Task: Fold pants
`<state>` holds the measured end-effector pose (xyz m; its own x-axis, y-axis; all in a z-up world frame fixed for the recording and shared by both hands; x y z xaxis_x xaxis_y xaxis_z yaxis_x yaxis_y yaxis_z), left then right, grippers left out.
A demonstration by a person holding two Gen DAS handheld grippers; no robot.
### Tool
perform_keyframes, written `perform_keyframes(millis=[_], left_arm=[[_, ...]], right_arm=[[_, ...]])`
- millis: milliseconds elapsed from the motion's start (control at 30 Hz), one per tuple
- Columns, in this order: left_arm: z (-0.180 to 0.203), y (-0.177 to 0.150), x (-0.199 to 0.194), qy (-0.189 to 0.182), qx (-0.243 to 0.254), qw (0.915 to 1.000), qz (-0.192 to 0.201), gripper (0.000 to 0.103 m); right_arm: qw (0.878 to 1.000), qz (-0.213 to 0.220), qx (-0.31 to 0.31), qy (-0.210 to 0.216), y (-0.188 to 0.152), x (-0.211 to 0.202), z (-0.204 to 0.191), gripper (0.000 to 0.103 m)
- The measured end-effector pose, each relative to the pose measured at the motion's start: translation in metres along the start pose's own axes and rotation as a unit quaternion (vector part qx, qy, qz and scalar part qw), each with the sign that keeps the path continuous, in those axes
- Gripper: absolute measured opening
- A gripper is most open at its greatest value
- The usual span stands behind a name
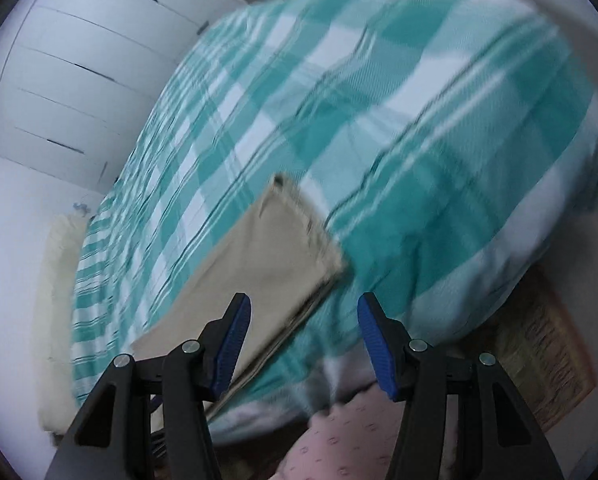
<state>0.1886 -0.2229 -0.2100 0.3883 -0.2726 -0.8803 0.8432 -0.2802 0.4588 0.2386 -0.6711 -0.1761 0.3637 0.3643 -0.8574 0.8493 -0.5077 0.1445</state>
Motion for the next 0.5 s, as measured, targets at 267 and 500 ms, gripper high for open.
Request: perform_keyframes(millis=[267, 500], left_arm=[[0.000, -0.002, 0.001, 0.000, 0.002, 1.0000, -0.002, 0.080], [0.000, -0.003, 0.002, 0.004, 0.001, 1.0000, -0.006, 0.081]], right_arm=[[0.998, -0.059, 0.027, 0.010, 0.000, 0.059, -0.012, 0.057], [1.000, -0.019, -0.006, -0.007, -0.006, 0.050, -0.022, 0.042]])
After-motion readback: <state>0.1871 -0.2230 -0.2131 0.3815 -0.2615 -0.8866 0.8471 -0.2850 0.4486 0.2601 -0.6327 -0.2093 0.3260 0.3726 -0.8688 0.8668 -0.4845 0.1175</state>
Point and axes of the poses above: each gripper's, at about its wrist camera, not at the fingertips, and x roughly the way its jaws point, z to its right, y to its top, the point moved 2 cm from there along x, roughly the way its jaws point, and after that the axes turned 9 degrees about -y, right-handed, at the moved point
